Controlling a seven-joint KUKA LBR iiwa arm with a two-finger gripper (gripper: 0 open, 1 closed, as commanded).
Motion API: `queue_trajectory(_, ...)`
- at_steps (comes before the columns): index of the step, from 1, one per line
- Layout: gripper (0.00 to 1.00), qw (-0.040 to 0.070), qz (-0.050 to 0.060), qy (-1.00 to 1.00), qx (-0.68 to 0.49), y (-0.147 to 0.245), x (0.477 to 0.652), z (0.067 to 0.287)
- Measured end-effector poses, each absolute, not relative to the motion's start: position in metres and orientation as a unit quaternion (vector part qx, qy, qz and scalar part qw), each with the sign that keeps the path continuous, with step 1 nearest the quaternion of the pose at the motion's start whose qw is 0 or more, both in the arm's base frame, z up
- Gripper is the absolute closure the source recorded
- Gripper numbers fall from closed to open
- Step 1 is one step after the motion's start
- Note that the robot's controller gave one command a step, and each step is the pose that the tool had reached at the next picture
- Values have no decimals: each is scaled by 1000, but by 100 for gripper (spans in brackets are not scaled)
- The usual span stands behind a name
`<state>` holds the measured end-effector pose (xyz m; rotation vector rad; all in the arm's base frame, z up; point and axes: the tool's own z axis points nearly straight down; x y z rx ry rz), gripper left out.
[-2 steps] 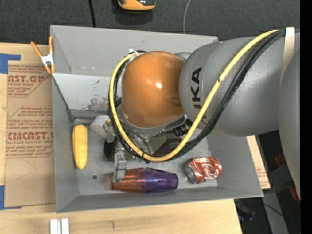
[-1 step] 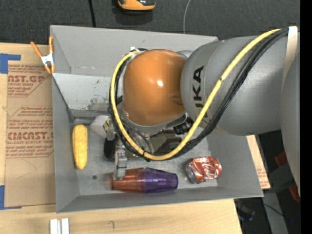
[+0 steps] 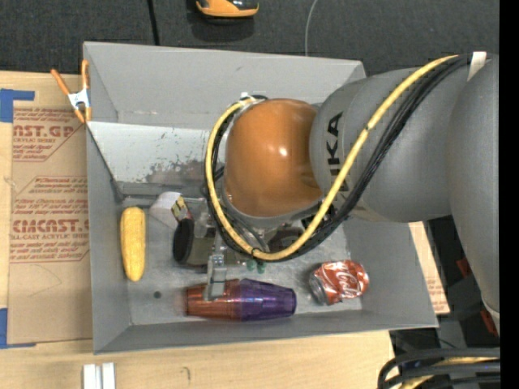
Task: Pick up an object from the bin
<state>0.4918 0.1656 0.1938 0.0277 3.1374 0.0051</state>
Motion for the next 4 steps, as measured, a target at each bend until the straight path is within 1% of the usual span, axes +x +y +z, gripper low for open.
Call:
queue_trajectory(1,0,2,1,999,40,129,503,137)
queue_trajectory(2,0,0,0,1000,-11,118,530,124)
queue_trajectory(3,0,1,1,1000,-27,122,537,101)
queue_trajectory(4,100,3,2,999,48,123,533,87)
